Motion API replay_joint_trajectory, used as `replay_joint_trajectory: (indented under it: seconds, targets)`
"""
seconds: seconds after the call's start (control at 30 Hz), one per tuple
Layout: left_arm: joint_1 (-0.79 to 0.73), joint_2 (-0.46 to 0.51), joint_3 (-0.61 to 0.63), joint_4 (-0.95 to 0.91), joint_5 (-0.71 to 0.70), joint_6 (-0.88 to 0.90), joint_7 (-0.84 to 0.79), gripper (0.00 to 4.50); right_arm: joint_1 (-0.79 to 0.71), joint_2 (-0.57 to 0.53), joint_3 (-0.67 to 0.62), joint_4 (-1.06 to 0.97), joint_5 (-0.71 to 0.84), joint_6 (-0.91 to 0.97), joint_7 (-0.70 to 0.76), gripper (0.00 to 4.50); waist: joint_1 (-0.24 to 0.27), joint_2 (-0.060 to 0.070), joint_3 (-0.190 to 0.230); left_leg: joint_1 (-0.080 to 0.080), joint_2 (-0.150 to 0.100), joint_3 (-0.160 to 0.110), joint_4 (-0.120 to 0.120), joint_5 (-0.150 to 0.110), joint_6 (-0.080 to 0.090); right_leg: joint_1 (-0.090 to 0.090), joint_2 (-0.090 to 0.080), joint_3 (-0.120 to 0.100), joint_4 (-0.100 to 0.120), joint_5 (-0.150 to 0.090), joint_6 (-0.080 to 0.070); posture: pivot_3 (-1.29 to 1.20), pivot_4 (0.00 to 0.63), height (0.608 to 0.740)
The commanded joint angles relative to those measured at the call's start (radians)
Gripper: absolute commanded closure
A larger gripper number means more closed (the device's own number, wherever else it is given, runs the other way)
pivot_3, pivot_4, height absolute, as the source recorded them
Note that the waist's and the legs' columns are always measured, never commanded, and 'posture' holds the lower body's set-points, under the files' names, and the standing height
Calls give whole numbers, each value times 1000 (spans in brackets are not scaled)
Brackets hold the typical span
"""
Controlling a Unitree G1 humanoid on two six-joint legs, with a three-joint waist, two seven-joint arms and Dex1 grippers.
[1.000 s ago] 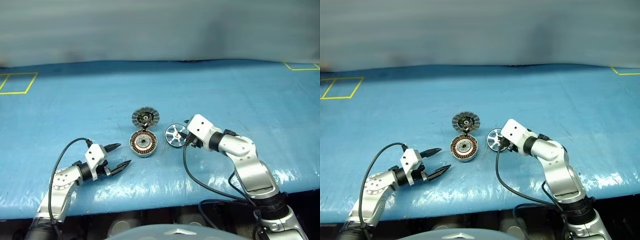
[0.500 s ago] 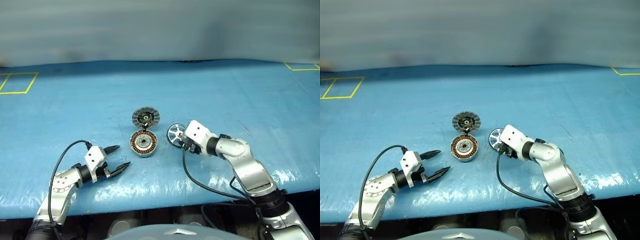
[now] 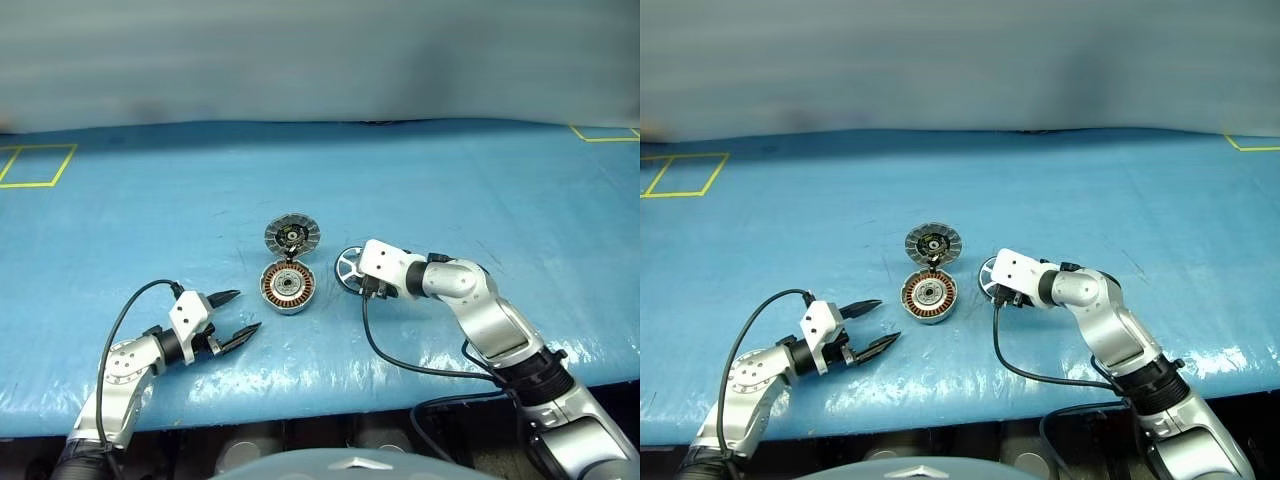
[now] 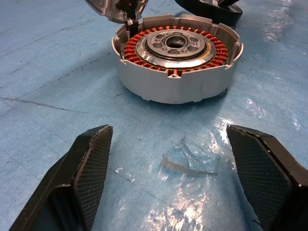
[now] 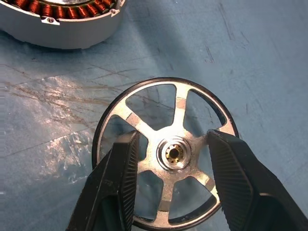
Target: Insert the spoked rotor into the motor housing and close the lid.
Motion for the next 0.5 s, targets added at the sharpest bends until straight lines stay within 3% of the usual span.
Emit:
replay_joint_trajectory:
  seconds: [0.03,0.5]
  targets:
    - [7,-1,16,-23,-10,-18,5,450,-24,-8,8,25,-2,-22,26,2177,1,0,0,0,0,0,0,0,0,0,0,0,0,0,0,0,150,740]
    - [24,-4,14,-31,-11,-17,12,450,-33,-3,-26,42,19,-5,23,2177,3,0,0,0,0,0,0,-1,1,0,0,0,0,0,0,0,150,740]
